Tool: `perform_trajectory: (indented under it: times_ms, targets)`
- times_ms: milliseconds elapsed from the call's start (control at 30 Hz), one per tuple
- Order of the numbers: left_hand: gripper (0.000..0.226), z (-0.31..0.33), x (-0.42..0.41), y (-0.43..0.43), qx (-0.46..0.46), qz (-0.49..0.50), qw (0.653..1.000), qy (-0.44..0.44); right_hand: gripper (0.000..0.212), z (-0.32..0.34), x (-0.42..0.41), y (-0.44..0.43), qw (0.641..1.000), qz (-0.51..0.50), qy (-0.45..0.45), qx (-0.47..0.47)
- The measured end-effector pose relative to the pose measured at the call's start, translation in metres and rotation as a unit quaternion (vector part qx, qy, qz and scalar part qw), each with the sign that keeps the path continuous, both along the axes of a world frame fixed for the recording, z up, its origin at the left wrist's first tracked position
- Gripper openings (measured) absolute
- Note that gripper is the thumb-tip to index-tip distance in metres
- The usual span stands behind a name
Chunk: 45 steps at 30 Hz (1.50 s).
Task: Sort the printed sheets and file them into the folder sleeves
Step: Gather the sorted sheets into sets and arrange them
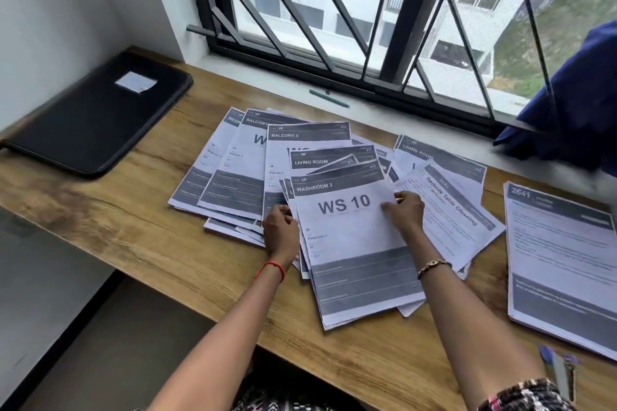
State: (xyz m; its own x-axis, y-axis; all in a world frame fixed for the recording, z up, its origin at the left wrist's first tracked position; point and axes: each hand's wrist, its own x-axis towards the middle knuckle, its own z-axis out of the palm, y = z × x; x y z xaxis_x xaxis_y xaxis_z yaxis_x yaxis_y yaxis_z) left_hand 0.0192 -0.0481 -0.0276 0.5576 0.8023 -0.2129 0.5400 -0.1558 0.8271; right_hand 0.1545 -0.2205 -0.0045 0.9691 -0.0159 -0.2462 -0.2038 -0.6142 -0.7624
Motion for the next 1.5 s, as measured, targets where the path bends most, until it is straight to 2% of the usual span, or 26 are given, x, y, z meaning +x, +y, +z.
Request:
perform_trajectory:
  times_ms: [100, 167, 300, 600, 767, 900, 1133, 1267, 1500]
  targets:
    - [0.019, -0.001, 0.005, 0.001, 0.022, -0.009, 1.000, -0.019, 0.041, 0.001, 0.002, -0.001, 1.000, 0.007, 0.013, -0.005]
    - [0.019, 0.001, 0.007, 0.002, 0.020, -0.013, 0.999, -0.033, 0.043, -0.001, 0.005, -0.004, 1.000, 0.005, 0.019, -0.009]
    - [0.015, 0.008, 0.014, 0.004, -0.001, -0.001, 0.999, -0.044, 0.029, 0.004, 0.005, -0.012, 0.999, -0.027, 0.019, 0.025]
    - [0.013, 0.007, 0.027, 0.005, -0.073, 0.019, 0.995, -0.068, 0.024, -0.001, 0.010, -0.043, 0.994, -0.074, 0.034, 0.071]
    - [0.018, 0.011, 0.030, 0.003, -0.038, 0.029, 0.996, -0.076, 0.006, -0.006, 0.013, -0.058, 0.990, -0.095, 0.046, 0.098]
    - [0.020, 0.006, 0.032, 0.003, -0.012, -0.003, 0.999, -0.049, 0.017, -0.015, 0.016, -0.069, 0.986, -0.125, 0.049, 0.101]
    - [0.027, 0.002, 0.035, -0.005, -0.008, -0.085, 0.996, 0.002, 0.003, -0.019, 0.011, -0.071, 0.987, -0.087, 0.065, 0.120]
    - [0.023, -0.001, 0.036, -0.008, -0.002, -0.094, 0.996, 0.003, 0.015, -0.019, 0.010, -0.068, 0.993, -0.058, 0.060, 0.089]
    - [0.013, -0.011, 0.041, -0.014, 0.031, -0.109, 0.993, 0.046, 0.018, -0.013, 0.008, -0.062, 0.995, -0.010, 0.057, 0.078]
